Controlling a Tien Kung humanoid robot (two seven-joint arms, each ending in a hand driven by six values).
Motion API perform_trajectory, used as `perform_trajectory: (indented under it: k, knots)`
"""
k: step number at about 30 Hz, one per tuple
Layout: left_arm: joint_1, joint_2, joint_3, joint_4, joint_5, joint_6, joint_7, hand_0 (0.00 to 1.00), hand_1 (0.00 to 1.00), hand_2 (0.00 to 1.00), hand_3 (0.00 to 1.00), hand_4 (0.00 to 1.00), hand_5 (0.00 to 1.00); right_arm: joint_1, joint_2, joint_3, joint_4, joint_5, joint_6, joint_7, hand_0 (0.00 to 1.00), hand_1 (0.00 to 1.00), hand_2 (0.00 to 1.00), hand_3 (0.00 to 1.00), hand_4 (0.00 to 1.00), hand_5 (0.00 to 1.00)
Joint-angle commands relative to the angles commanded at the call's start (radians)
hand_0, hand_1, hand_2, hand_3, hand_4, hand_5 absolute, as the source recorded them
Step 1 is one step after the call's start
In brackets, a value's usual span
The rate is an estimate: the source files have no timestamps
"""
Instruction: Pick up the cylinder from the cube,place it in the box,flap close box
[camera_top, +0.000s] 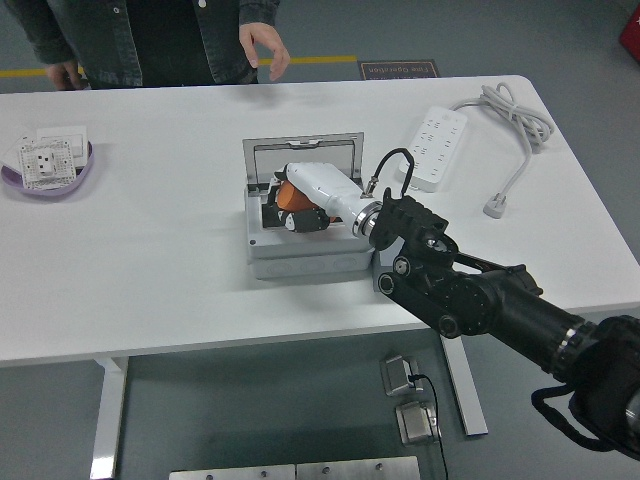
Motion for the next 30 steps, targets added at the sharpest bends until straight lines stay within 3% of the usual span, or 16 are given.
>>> perform_trajectory:
  k: [4, 5, 10, 11, 18, 22, 30]
  knots:
    - [-0.003, -0.002, 0.004, 0.000, -0.001, -0.001, -0.002, 0.696, 0.685, 0.687, 0.809, 0.734, 0.362, 0.005, 0.000, -0.005, -0.010, -0.001, 0.004, 0.004, 0.467, 0.561, 0.655, 0.690, 0.158, 0.108]
    - [-0.004, -0.002, 0.006, 0.000, -0.002, -0.002, -0.003, 0.696, 0.685, 0.687, 0.810, 0.733, 0.362, 0.006, 0.000, -0.006, -0.013, 0.000, 0.004, 0.006, 0.818, 0.780, 0.830, 0.925, 0.816, 0.333]
    - [-0.008, -0.005, 0.016, 0.000, -0.007, -0.003, -0.007, 0.696, 0.685, 0.687, 0.810, 0.733, 0.362, 0.009, 0.000, -0.012, -0.023, 0.000, 0.004, 0.018, 0.818, 0.780, 0.830, 0.925, 0.816, 0.333]
    - [-0.008, -0.005, 0.018, 0.000, -0.008, -0.004, -0.008, 0.695, 0.684, 0.687, 0.810, 0.733, 0.363, 0.010, 0.000, -0.012, -0.023, -0.001, 0.004, 0.019, 0.843, 0.787, 0.832, 0.950, 0.875, 0.369]
    - [-0.011, -0.007, 0.027, 0.000, -0.013, -0.005, -0.013, 0.695, 0.684, 0.687, 0.810, 0.733, 0.363, 0.006, -0.005, 0.000, -0.016, 0.005, 0.001, 0.028, 0.843, 0.780, 0.819, 0.948, 0.898, 0.388]
    - [-0.011, -0.010, 0.034, 0.000, -0.021, -0.005, -0.017, 0.695, 0.684, 0.687, 0.810, 0.733, 0.363, -0.008, -0.033, 0.016, 0.042, 0.044, -0.006, 0.031, 0.843, 0.780, 0.819, 0.948, 0.898, 0.388]
    - [-0.004, -0.013, 0.030, 0.000, -0.024, -0.003, -0.016, 0.694, 0.685, 0.687, 0.810, 0.734, 0.362, -0.030, -0.147, 0.034, 0.223, 0.158, 0.004, 0.017, 0.824, 0.759, 0.788, 0.923, 0.903, 0.394]
